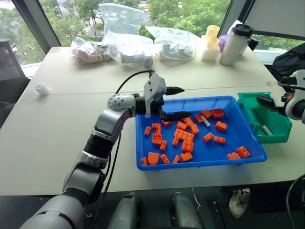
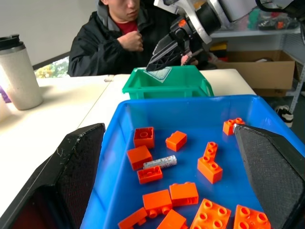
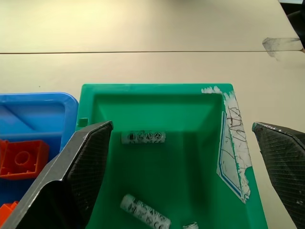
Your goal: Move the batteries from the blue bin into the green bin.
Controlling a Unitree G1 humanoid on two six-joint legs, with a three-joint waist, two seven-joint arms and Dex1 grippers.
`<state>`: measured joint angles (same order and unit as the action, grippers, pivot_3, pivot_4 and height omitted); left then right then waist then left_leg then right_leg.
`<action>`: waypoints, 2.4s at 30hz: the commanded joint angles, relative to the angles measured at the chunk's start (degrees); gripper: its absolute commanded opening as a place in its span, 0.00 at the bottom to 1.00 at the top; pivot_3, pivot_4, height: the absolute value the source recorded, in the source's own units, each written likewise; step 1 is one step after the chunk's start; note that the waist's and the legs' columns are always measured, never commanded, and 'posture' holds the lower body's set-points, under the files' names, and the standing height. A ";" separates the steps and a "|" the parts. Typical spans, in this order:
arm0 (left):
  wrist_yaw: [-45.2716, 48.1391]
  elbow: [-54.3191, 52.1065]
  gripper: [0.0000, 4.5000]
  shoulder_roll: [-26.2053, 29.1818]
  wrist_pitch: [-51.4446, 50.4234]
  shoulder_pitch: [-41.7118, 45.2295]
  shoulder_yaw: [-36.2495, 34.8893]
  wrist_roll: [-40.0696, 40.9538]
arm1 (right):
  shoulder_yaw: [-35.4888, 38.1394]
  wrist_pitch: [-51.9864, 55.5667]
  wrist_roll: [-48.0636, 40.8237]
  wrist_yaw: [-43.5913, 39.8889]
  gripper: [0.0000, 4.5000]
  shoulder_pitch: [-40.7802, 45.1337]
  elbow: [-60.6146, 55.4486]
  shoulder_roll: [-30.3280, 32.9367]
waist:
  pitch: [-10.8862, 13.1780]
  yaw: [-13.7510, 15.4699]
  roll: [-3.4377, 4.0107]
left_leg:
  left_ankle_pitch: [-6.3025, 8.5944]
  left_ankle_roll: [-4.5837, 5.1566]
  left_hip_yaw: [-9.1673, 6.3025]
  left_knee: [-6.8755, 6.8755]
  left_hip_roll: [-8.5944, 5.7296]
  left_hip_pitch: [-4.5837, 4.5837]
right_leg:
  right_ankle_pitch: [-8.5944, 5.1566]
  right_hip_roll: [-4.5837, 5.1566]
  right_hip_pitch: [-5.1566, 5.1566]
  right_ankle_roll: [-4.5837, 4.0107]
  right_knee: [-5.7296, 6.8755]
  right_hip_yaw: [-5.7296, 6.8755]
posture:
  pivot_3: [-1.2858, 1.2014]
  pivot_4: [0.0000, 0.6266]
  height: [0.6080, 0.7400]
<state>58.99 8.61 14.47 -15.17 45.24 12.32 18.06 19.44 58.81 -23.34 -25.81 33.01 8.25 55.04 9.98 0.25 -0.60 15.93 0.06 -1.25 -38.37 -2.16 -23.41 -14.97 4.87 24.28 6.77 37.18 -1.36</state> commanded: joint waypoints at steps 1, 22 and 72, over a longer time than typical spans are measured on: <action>1.42 -5.06 1.00 2.45 -2.16 -0.11 -1.04 1.33 | -1.58 1.95 -4.31 -5.81 1.00 0.54 -9.12 0.66 | 0.00 -0.13 0.00 | 0.00 0.00 0.00 0.00 0.01 0.00 | 0.00 -0.01 0.00 0.00 0.00 0.00 | 0.52 0.24 1.00; 2.59 -20.85 1.00 17.20 -12.43 -6.14 1.30 -0.42 | -21.61 3.70 -1.81 -11.37 1.00 -3.42 -13.80 -6.85 | 0.02 0.28 0.01 | 0.00 0.00 -0.10 -0.05 0.02 -0.02 | 0.00 -0.06 -0.01 -0.01 -0.01 0.00 | 0.52 0.24 1.00; 3.36 -0.01 1.00 -0.42 -3.07 3.99 -0.33 2.03 | 8.50 12.06 2.41 2.13 0.44 -0.67 -7.82 -3.96 | -0.02 -0.92 0.13 | 0.00 0.00 -0.03 -0.01 0.02 0.01 | 0.00 -0.07 -0.01 0.00 0.03 -0.03 | 0.52 0.24 1.00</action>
<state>62.04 10.54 13.59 -19.07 48.27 12.54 19.98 27.71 72.74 -20.98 -22.95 31.54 0.57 49.36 9.96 -0.67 -0.46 15.92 0.06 -1.27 -38.37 -2.14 -23.40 -14.97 4.81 24.27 6.77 37.21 -1.39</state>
